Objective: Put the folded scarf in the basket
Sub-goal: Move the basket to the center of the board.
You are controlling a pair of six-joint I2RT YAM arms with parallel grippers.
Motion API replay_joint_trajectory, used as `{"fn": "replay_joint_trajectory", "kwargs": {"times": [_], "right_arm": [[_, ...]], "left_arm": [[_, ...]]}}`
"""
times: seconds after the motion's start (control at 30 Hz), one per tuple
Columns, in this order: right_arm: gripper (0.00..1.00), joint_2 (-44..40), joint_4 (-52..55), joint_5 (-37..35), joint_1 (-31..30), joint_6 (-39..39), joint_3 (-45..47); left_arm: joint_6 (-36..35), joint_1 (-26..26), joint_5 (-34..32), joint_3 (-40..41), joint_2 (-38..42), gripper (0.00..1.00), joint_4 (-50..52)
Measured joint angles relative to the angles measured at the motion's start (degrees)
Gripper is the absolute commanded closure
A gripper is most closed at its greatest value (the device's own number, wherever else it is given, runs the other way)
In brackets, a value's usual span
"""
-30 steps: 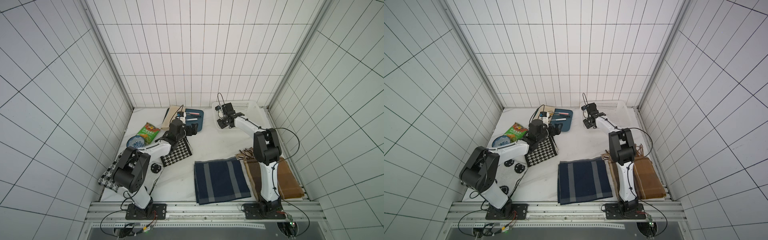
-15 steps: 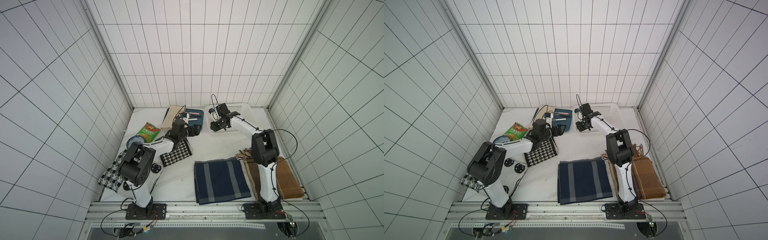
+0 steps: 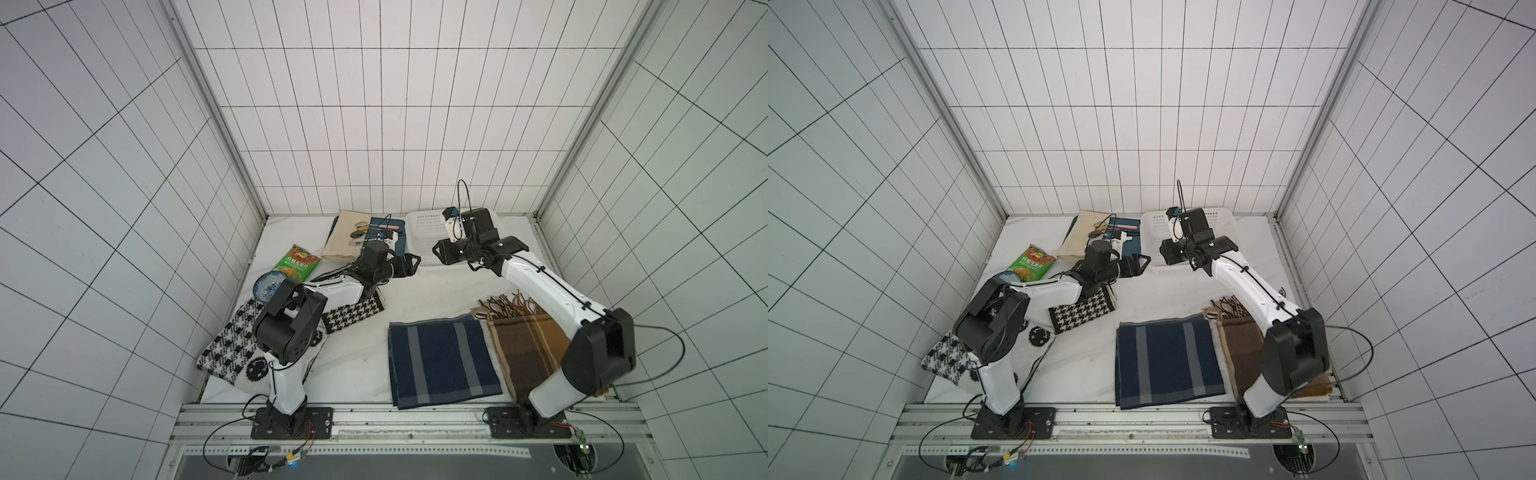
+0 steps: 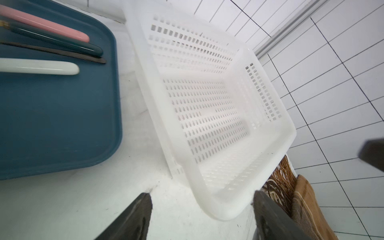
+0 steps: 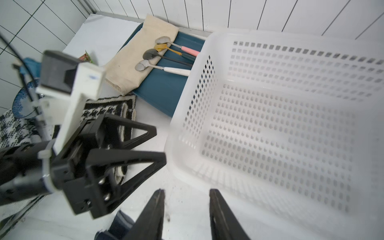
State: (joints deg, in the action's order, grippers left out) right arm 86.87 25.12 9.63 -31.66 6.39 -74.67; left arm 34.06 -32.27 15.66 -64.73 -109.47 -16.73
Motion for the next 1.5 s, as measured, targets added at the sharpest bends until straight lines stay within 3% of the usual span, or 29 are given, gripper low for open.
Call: {"fn": "replay_joint_trajectory", "kwargs": {"times": [0.07,0.2,0.33,0.47,0.77,0.93,1.17,1.5], "right_arm": [[0.61,-4.4,-1.1,-0.9,-1.0,0.9,6.1],[0.62,-8.0,-2.7,-1.9,-2.3,2.3,13.8],[0.62,-8.2,-3.8,-2.8,-3.0,2.9,16.6],[0.62,-9.2,-4.6,-3.2,-3.4,3.1,17.4],[0.65,-14.0,-6.3,-4.9,-3.7,3.1,19.6],[0.64,-14.4,-6.4,-7.0,-3.7,3.0,20.2],[0.64,-15.4,-6.2,-8.6,-3.7,2.8,20.3],[0.64,-17.3,-6.0,-9.7,-3.7,2.2,20.4]], "left_arm": [[0.5,-0.6,0.3,-2.6,-2.0,0.35,1.3],[0.9,-0.6,-0.4,-5.4,-3.8,0.57,4.1],[1.2,-0.5,-0.9,-5.2,-3.7,0.70,5.4],[2.0,-0.5,-1.1,-4.6,-2.2,0.90,7.1],[1.3,-0.6,-0.8,2.6,5.3,1.00,9.0],[2.9,-0.6,-1.1,3.0,6.3,1.00,11.8],[4.8,-0.4,-3.0,2.9,10.4,0.96,22.7],[4.4,0.5,-2.6,5.9,18.1,1.00,36.0]]}}
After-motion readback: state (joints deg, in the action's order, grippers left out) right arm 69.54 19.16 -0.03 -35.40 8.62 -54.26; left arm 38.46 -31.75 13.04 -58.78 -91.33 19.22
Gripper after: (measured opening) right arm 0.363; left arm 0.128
